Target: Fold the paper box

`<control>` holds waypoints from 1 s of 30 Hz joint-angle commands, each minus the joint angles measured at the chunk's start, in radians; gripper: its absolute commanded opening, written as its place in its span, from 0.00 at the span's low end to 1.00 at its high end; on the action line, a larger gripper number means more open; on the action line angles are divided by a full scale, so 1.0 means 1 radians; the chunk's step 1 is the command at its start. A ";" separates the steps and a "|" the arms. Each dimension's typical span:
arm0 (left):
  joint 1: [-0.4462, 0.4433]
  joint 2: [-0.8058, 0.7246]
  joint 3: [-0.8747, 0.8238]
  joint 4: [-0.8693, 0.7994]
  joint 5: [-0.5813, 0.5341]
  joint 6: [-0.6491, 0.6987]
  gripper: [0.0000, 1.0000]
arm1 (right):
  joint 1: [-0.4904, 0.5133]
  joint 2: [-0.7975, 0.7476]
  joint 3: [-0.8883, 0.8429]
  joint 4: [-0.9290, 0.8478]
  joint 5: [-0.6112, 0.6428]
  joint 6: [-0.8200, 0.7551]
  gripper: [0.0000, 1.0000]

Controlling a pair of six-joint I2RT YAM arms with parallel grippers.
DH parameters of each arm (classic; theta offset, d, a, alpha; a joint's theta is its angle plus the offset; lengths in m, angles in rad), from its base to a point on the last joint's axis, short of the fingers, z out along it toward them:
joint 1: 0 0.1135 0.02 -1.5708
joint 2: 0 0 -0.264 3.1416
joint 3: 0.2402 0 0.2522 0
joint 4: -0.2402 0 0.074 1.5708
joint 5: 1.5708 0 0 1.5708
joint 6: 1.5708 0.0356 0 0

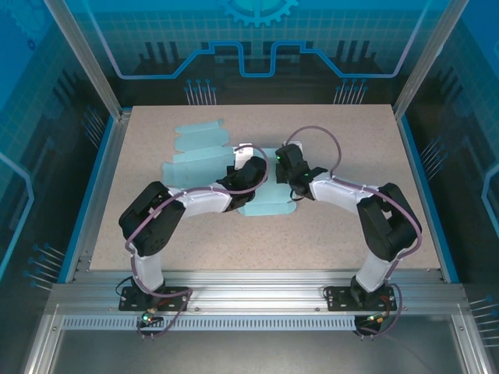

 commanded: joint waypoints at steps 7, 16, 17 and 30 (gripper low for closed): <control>0.006 -0.088 -0.049 -0.005 -0.011 -0.220 0.12 | 0.019 0.096 0.134 -0.307 0.444 0.326 0.00; 0.007 -0.087 -0.066 0.022 -0.012 -0.309 0.13 | 0.034 0.222 0.330 -0.701 0.610 0.670 0.00; 0.007 -0.087 -0.065 0.026 -0.012 -0.309 0.13 | 0.034 0.211 0.308 -0.659 0.594 0.647 0.00; 0.007 -0.072 -0.034 -0.013 -0.002 -0.266 0.12 | 0.028 0.087 0.119 -0.220 0.301 0.246 0.15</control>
